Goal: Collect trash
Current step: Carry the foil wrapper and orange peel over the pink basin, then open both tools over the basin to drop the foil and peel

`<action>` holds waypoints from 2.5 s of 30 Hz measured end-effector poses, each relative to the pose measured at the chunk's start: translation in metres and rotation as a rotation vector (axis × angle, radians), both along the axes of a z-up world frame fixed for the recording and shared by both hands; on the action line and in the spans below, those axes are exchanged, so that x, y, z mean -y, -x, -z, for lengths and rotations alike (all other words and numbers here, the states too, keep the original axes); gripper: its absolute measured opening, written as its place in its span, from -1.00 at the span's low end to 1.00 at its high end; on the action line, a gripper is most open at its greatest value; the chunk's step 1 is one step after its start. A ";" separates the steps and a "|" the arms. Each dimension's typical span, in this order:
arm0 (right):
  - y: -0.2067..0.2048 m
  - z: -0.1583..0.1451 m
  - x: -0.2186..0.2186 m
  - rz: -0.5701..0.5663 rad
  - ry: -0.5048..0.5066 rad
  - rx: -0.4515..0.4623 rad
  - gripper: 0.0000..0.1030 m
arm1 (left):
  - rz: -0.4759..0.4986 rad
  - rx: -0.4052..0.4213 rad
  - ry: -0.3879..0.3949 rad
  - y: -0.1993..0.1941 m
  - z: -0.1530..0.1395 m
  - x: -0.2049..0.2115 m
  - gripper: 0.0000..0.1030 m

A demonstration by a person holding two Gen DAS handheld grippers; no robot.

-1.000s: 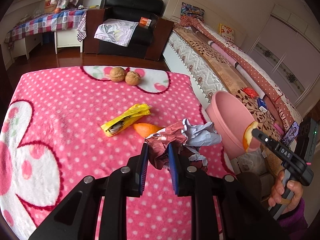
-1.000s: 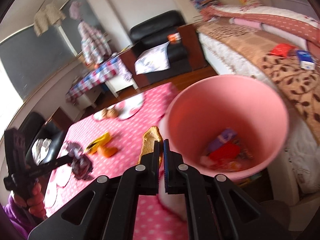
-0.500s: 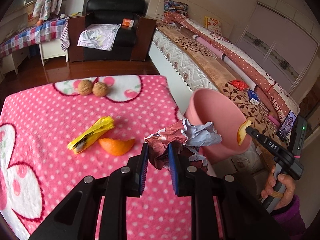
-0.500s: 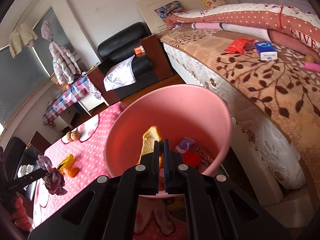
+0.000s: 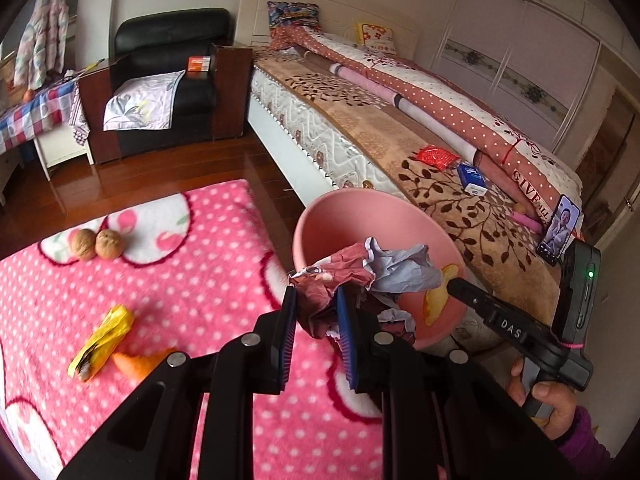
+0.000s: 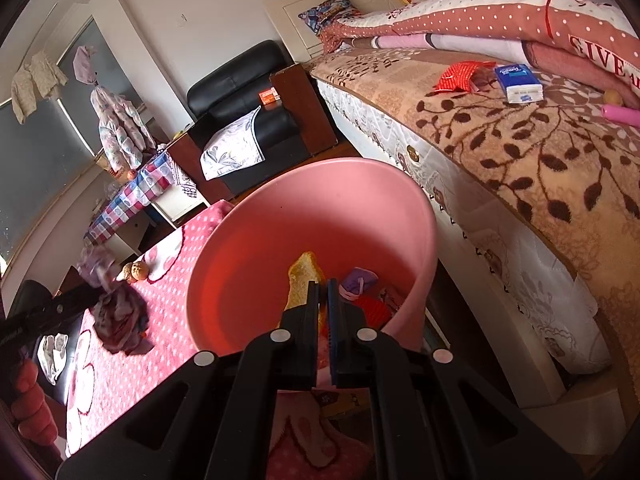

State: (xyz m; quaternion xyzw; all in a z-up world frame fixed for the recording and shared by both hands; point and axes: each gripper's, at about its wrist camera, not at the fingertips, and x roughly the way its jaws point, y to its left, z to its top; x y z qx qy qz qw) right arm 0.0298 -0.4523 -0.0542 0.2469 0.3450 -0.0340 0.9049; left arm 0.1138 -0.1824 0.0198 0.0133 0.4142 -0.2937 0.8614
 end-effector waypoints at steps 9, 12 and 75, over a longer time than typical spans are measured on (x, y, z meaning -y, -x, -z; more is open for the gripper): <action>0.003 0.004 0.009 0.018 -0.019 0.001 -0.86 | 0.015 0.003 -0.040 -0.014 0.012 0.038 -0.63; 0.004 0.004 0.009 0.019 -0.016 0.005 -0.86 | 0.013 -0.006 -0.049 -0.018 0.018 0.045 -0.63; 0.019 -0.008 -0.015 -0.020 -0.009 0.011 -0.86 | 0.008 -0.034 -0.028 -0.001 0.031 0.028 -0.29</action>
